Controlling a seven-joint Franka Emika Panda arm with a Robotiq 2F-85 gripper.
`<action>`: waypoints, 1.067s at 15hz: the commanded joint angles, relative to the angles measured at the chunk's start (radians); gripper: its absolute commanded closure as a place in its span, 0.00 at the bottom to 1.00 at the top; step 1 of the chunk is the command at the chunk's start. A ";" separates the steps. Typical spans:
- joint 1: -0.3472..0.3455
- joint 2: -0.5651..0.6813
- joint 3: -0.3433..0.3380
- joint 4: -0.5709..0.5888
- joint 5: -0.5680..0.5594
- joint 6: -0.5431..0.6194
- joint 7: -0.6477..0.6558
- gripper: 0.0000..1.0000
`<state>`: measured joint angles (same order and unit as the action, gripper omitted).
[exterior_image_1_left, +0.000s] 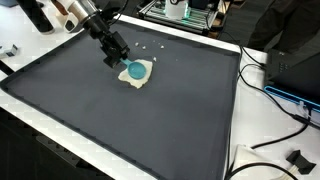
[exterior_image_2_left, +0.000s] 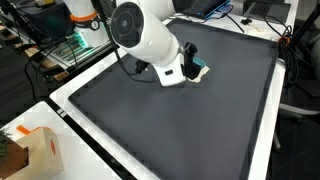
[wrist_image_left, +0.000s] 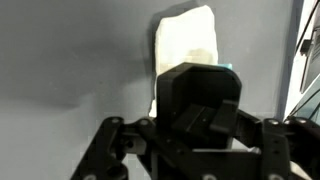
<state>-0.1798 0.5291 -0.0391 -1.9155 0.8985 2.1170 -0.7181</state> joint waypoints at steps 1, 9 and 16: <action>0.007 -0.055 -0.004 -0.056 -0.038 0.033 0.019 0.81; 0.021 -0.173 0.012 -0.113 -0.096 0.042 0.038 0.81; 0.076 -0.294 0.002 -0.139 -0.263 0.055 0.223 0.81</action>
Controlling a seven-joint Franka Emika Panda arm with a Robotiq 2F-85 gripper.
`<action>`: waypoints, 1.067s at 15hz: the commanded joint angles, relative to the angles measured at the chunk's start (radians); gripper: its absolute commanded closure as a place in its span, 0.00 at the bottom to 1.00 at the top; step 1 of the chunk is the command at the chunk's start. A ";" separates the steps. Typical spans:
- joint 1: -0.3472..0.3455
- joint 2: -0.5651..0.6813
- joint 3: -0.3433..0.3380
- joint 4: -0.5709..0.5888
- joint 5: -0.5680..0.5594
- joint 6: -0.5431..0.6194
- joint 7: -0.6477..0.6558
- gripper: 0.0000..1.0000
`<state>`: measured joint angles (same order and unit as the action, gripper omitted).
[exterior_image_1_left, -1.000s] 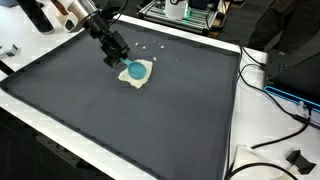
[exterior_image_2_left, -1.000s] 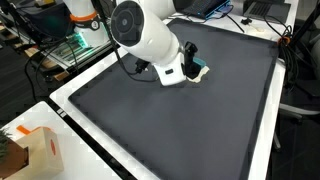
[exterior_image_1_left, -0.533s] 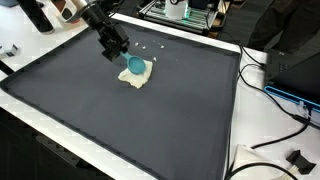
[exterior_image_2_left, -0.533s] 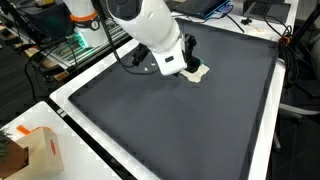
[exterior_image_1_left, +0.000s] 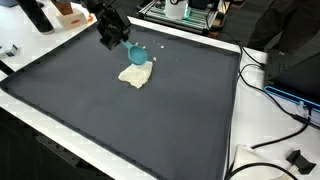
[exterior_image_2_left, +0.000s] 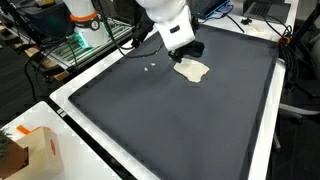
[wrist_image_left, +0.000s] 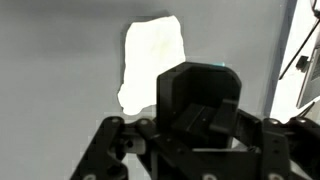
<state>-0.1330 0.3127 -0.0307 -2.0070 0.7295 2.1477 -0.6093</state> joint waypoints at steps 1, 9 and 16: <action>0.038 -0.094 -0.006 -0.048 -0.137 0.029 0.165 0.81; 0.131 -0.205 -0.003 -0.004 -0.615 -0.025 0.693 0.81; 0.191 -0.208 0.022 0.086 -0.949 -0.193 0.957 0.81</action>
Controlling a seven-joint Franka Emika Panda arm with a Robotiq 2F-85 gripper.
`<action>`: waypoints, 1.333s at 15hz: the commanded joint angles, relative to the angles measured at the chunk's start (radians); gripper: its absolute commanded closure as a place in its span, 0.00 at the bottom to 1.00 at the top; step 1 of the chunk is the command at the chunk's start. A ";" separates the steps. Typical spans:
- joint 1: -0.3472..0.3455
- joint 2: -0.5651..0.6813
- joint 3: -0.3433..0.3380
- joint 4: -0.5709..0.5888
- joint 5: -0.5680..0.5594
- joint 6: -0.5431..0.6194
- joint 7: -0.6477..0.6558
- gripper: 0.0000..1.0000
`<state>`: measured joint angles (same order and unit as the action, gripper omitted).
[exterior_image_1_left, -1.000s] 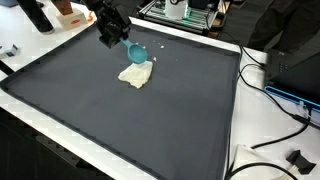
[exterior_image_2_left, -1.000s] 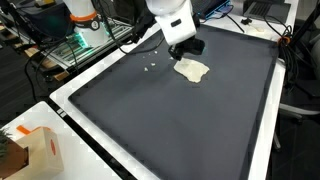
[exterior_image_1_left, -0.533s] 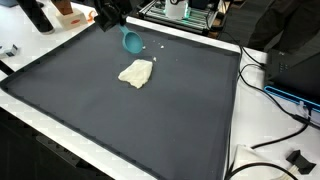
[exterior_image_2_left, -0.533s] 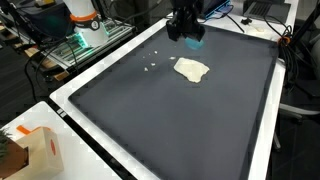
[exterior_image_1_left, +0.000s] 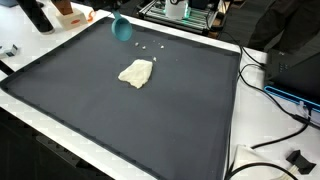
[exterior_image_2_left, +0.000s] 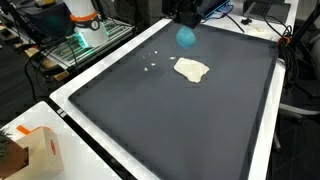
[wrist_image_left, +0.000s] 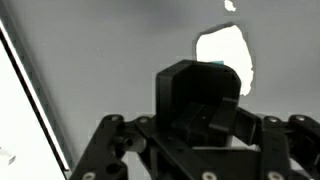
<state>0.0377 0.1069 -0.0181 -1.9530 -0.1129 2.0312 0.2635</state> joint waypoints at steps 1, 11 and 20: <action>0.027 0.001 0.013 0.043 -0.140 -0.100 0.108 0.81; 0.033 0.006 0.025 0.058 -0.171 -0.122 0.118 0.56; 0.065 0.060 0.027 0.111 -0.268 -0.216 0.333 0.81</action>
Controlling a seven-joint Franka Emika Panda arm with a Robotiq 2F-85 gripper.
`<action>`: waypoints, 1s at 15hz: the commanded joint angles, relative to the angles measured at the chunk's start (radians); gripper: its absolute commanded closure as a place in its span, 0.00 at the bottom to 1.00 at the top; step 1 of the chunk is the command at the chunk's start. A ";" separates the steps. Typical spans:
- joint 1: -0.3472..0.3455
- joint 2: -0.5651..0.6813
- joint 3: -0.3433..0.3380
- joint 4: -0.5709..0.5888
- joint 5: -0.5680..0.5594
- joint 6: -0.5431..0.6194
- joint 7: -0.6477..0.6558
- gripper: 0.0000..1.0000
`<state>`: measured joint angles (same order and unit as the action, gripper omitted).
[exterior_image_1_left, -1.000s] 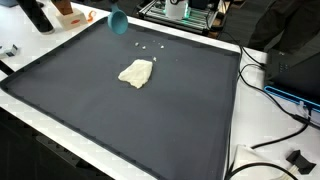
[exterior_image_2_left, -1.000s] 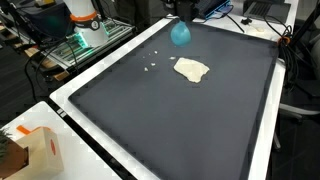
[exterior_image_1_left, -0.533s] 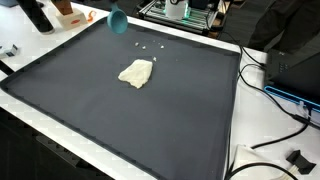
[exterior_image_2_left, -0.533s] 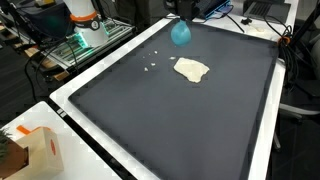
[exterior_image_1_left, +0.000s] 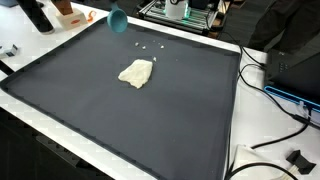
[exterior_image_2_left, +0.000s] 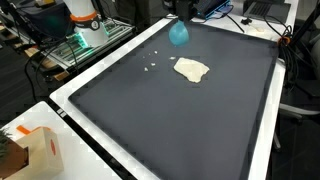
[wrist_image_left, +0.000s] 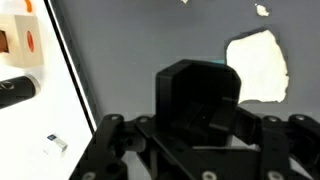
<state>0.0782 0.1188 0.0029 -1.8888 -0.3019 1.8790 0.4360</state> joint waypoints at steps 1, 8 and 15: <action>0.035 0.072 0.007 0.063 -0.104 -0.074 0.227 0.81; 0.135 0.277 -0.014 0.222 -0.261 -0.174 0.644 0.81; 0.207 0.486 -0.044 0.407 -0.344 -0.455 0.872 0.81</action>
<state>0.2493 0.5152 -0.0169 -1.5850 -0.6106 1.5559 1.2445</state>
